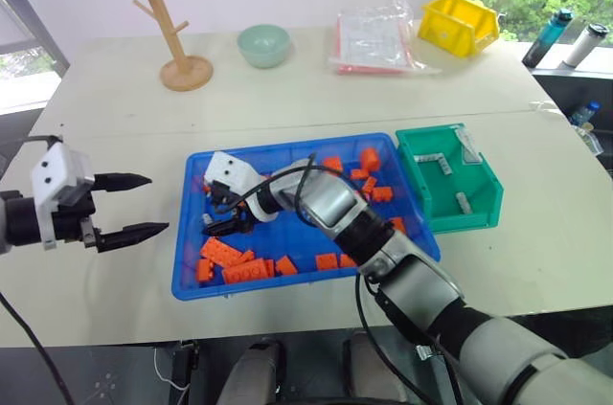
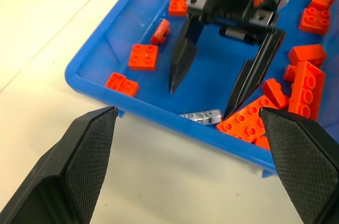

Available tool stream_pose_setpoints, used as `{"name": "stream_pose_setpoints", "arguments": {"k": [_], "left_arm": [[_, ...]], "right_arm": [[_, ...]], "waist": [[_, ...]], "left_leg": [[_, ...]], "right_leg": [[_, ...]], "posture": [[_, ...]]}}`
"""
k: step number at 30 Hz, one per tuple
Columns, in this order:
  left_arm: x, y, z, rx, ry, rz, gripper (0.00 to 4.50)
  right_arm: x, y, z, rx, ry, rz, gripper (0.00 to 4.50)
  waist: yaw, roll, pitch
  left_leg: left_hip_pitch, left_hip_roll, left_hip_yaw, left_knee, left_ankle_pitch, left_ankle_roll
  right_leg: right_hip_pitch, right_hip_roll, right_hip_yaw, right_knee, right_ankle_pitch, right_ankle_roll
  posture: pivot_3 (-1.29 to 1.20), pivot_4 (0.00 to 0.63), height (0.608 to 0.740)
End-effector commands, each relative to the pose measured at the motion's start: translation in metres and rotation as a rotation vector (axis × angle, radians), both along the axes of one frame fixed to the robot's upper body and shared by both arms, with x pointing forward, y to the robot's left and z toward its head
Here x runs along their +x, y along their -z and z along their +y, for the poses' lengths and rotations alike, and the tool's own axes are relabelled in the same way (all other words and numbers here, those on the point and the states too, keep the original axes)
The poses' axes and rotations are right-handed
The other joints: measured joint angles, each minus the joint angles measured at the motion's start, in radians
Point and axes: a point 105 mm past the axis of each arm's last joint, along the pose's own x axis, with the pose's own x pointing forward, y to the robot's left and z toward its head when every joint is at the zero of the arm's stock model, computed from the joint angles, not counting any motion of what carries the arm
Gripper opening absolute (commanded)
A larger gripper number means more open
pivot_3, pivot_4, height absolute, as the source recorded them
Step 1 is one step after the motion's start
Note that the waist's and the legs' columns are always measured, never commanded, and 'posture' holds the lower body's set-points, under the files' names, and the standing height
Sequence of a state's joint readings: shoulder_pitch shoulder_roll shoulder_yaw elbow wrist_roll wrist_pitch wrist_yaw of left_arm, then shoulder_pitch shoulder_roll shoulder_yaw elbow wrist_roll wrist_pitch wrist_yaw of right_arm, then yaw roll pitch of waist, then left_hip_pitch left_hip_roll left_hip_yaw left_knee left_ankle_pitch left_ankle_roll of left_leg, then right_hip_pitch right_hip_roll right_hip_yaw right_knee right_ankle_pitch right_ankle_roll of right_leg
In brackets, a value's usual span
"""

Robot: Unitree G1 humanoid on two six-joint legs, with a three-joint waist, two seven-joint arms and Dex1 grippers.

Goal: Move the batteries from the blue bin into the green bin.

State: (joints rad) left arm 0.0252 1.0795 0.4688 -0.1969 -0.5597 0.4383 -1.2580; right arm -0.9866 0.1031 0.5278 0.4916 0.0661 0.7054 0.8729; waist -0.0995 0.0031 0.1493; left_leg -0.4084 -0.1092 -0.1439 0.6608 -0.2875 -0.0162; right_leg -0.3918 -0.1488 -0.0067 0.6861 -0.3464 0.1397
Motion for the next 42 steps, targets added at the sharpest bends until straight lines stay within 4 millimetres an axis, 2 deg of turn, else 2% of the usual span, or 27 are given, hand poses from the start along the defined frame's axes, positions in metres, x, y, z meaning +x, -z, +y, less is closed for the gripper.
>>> {"name": "stream_pose_setpoints", "arguments": {"k": [1, 8, 16, 19, 21, 22, 24, 25, 35, 41, 42], "left_arm": [[-0.004, -0.014, -0.005, 0.008, 0.019, -0.051, 4.5], [-0.003, -0.015, -0.009, 0.003, 0.023, -0.057, 4.5], [0.0, -0.014, -0.017, -0.005, 0.048, -0.072, 4.5], [0.003, -0.014, -0.019, -0.006, 0.06, -0.079, 4.5], [0.006, -0.014, -0.022, -0.01, 0.068, -0.084, 4.5], [0.008, -0.014, -0.023, -0.012, 0.07, -0.086, 4.5], [0.01, -0.014, -0.025, -0.011, 0.077, -0.09, 4.5], [0.011, -0.014, -0.025, -0.01, 0.081, -0.091, 4.5], [0.019, -0.014, -0.03, -0.008, 0.109, -0.101, 4.5], [0.02, -0.014, -0.03, -0.009, 0.112, -0.104, 4.5], [0.02, -0.014, -0.03, -0.009, 0.112, -0.103, 4.5]], "right_arm": [[-0.006, -0.008, 0.013, 0.005, -0.034, -0.035, 3.3], [-0.001, 0.011, 0.017, -0.056, -0.021, -0.077, 3.3], [0.015, 0.017, 0.008, -0.09, 0.008, -0.138, 3.3], [0.02, 0.02, 0.001, -0.105, 0.014, -0.153, 2.52], [0.021, 0.021, -0.003, -0.113, 0.014, -0.158, 1.6], [0.022, 0.022, -0.005, -0.115, 0.014, -0.159, 1.27], [0.023, 0.022, -0.008, -0.121, 0.018, -0.163, 0.27], [0.025, 0.022, -0.009, -0.123, 0.025, -0.164, 0.02], [0.026, 0.022, -0.016, -0.13, 0.027, -0.165, 0.02], [0.036, 0.006, -0.016, -0.08, 0.069, -0.227, 0.02], [0.038, 0.001, -0.017, -0.072, 0.074, -0.235, 0.26]], "waist": [[0.001, 0.0, 0.0], [-0.001, 0.0, 0.0], [-0.002, 0.0, 0.0], [-0.001, 0.0, 0.0], [0.0, 0.0, 0.0], [0.001, 0.0, 0.0], [0.0, 0.0, 0.0], [0.0, 0.0, 0.0], [-0.002, 0.0, 0.0], [-0.002, 0.0, 0.0], [-0.001, 0.0, 0.0]], "left_leg": [[0.0, 0.0, 0.0, 0.0, 0.0, 0.0], [0.0, 0.0, 0.0, 0.0, 0.0, 0.0], [0.001, 0.0, -0.001, 0.0, 0.0, 0.0], [0.001, 0.0, -0.001, 0.0, 0.0, 0.0], [0.001, 0.0, -0.001, 0.0, 0.0, 0.0], [0.001, 0.0, -0.001, 0.0, 0.0, 0.0], [0.001, 0.0, -0.001, 0.001, 0.0, 0.0], [0.001, -0.001, -0.001, 0.001, 0.0, 0.0], [0.001, -0.001, -0.002, 0.001, 0.0, 0.0], [0.001, -0.001, -0.002, 0.001, 0.0, 0.0], [0.001, -0.001, -0.002, 0.001, 0.0, 0.0]], "right_leg": [[0.0, 0.0, 0.0, 0.0, 0.0, 0.0], [-0.001, 0.0, 0.0, 0.0, 0.0, 0.0], [-0.001, 0.001, 0.0, 0.0, 0.0, 0.0], [0.0, 0.001, 0.0, 0.0, 0.0, 0.0], [0.0, 0.001, 0.0, 0.0, 0.0, 0.0], [0.0, 0.001, 0.0, 0.0, 0.0, 0.0], [0.0, 0.001, 0.0, 0.0, 0.0, 0.0], [0.0, 0.001, 0.0, 0.0, 0.0, 0.0], [0.0, 0.001, 0.0, 0.001, 0.0, 0.0], [0.0, 0.001, 0.0, 0.001, 0.0, 0.0], [0.0, 0.001, 0.0, 0.001, 0.0, 0.0]], "posture": [[0.0, 0.15, 0.726], [0.0, 0.15, 0.726], [0.0, 0.15, 0.726], [0.0, 0.15, 0.726], [0.0, 0.15, 0.726], [0.0, 0.15, 0.726], [0.0, 0.15, 0.726], [0.0, 0.15, 0.726], [0.0, 0.15, 0.726], [0.0, 0.15, 0.726], [0.0, 0.15, 0.726]]}}
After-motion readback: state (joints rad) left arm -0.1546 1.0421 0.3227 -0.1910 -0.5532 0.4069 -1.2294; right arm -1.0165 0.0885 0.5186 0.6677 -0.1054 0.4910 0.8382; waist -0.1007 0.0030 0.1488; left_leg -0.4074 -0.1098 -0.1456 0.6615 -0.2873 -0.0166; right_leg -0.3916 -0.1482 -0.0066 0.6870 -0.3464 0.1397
